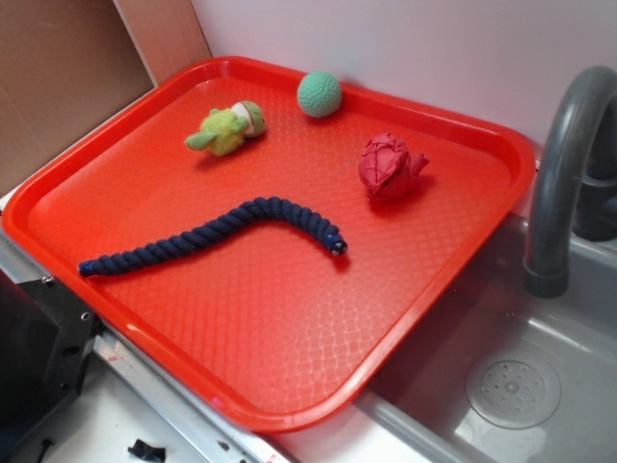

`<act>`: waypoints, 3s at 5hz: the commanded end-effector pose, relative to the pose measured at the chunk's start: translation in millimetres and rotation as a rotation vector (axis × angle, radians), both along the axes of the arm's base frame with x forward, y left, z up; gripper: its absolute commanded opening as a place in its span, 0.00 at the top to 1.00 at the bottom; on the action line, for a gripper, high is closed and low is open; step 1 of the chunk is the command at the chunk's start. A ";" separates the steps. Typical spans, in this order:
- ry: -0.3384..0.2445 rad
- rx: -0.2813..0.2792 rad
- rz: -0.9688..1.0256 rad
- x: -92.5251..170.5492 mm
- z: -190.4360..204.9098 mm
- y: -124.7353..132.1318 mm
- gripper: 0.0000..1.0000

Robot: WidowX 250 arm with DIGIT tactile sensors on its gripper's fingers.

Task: Grab the blue rope.

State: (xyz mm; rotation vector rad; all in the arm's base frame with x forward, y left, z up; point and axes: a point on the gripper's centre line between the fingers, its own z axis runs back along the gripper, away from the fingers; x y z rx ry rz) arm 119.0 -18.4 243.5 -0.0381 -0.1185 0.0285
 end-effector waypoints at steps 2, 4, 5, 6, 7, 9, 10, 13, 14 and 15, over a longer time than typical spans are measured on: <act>-0.027 -0.022 -0.082 6.8 -4.2 4.8 0.00; -0.065 -0.024 -0.237 48.5 -50.6 -4.6 0.00; -0.038 0.008 -0.242 72.0 -92.8 -20.8 0.00; 0.000 0.041 -0.272 85.1 -120.9 -30.5 0.00; 0.045 0.091 -0.274 97.2 -151.8 -31.8 0.00; 0.135 0.079 -0.340 106.8 -195.9 -24.6 0.00; 0.164 0.101 -0.380 104.7 -213.5 -26.7 0.00; 0.192 0.094 -0.435 99.8 -231.6 -34.3 1.00; 0.199 0.112 -0.415 101.2 -231.9 -30.3 1.00; 0.228 0.073 -0.281 107.9 -196.0 -18.1 1.00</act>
